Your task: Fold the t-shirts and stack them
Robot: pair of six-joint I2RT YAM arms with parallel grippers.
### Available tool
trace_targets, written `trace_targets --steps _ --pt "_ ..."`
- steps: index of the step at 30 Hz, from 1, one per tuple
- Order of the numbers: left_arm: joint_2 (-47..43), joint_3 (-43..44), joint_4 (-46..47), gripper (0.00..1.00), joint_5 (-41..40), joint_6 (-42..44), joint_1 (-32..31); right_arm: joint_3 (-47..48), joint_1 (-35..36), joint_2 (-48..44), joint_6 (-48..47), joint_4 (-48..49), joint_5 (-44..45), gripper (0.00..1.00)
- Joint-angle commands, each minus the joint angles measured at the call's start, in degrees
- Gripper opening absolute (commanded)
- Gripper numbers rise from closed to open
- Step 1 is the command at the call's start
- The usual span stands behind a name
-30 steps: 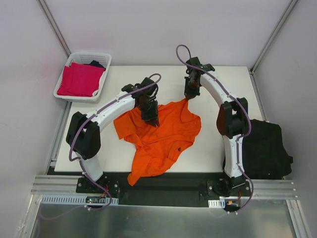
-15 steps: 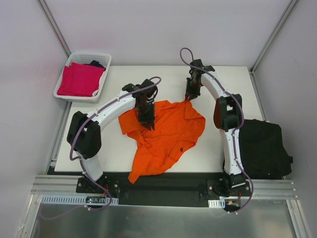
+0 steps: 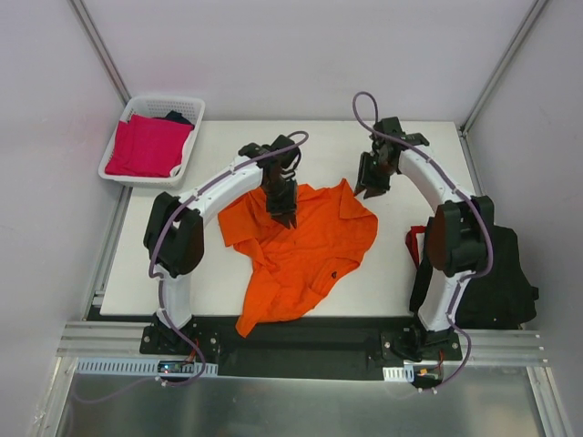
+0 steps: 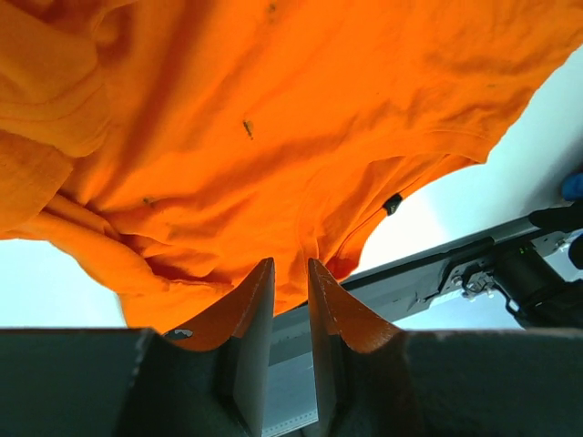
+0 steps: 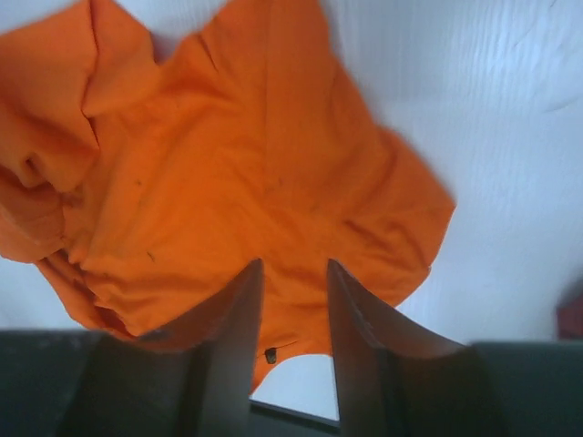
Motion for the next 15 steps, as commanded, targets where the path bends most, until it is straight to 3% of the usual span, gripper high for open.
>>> trace_targets --steps 1,7,15 --pt "-0.17 0.95 -0.43 0.21 2.10 1.48 -0.46 -13.90 1.71 -7.92 0.44 2.19 1.47 0.37" --pt "-2.89 -4.49 2.12 0.21 2.45 0.78 -0.46 -22.71 4.44 -11.03 -0.53 4.13 3.67 0.36" --pt "-6.23 -8.81 2.65 0.21 1.22 0.08 -0.55 -16.75 9.09 -4.53 -0.27 4.22 4.03 0.36"
